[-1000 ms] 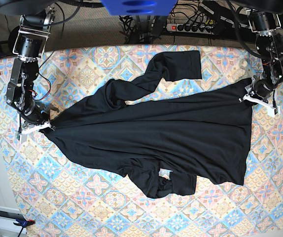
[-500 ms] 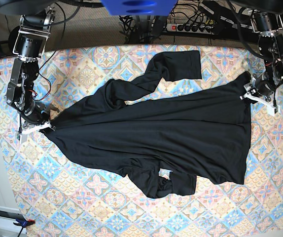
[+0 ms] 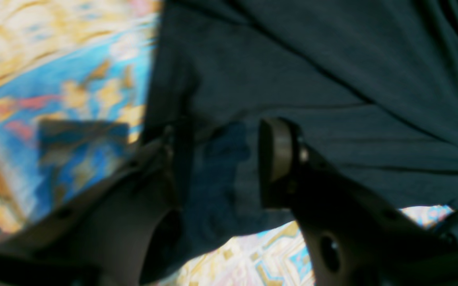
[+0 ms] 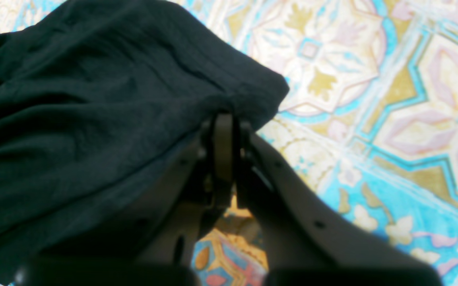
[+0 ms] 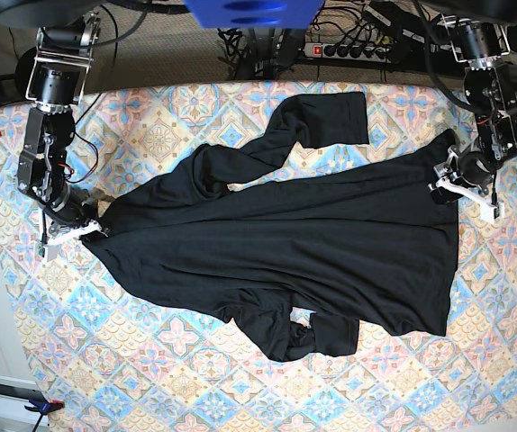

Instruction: Layout the t-shirt on the table in an organized manner, then fold the t-shirt properly

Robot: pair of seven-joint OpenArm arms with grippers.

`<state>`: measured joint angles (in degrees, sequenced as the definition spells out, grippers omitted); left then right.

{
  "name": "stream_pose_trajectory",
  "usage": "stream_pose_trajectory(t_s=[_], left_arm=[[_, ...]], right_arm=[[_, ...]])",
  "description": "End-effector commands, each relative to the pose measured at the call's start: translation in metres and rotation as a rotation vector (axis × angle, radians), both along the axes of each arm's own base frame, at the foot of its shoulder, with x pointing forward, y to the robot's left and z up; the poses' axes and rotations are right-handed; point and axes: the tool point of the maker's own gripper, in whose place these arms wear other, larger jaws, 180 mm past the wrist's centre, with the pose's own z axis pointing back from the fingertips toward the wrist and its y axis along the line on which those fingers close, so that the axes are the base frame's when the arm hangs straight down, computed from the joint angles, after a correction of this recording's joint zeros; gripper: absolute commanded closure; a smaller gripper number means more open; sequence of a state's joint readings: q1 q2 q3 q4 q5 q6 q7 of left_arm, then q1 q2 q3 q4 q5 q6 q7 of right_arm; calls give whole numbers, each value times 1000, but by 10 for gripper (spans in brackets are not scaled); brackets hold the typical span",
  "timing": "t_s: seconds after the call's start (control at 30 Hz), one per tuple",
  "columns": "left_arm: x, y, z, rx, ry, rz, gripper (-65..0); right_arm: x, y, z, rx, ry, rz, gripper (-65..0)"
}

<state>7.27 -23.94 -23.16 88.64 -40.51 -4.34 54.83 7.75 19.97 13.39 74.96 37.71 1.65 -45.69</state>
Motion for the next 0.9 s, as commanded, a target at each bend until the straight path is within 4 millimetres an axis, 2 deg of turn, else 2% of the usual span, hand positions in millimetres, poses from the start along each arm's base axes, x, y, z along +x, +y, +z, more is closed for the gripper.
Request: stream_pose_trajectory(t_s=[0.0, 0.1, 0.2, 0.73, 0.87], left_arm=[[5, 8, 8, 16, -25, 10, -210], [4, 7, 6, 12, -21, 11, -153], [5, 7, 6, 13, -23, 10, -124], [4, 8, 6, 13, -22, 16, -125], [3, 16, -6, 4, -5, 53, -152]], right_arm=[[12, -8, 20, -20, -60, -2, -5], [12, -8, 20, -20, -59, -3, -5], [12, -8, 20, -20, -59, -3, -5], [13, -7, 21, -21, -63, 0, -5], [13, -7, 21, -22, -63, 0, -5]])
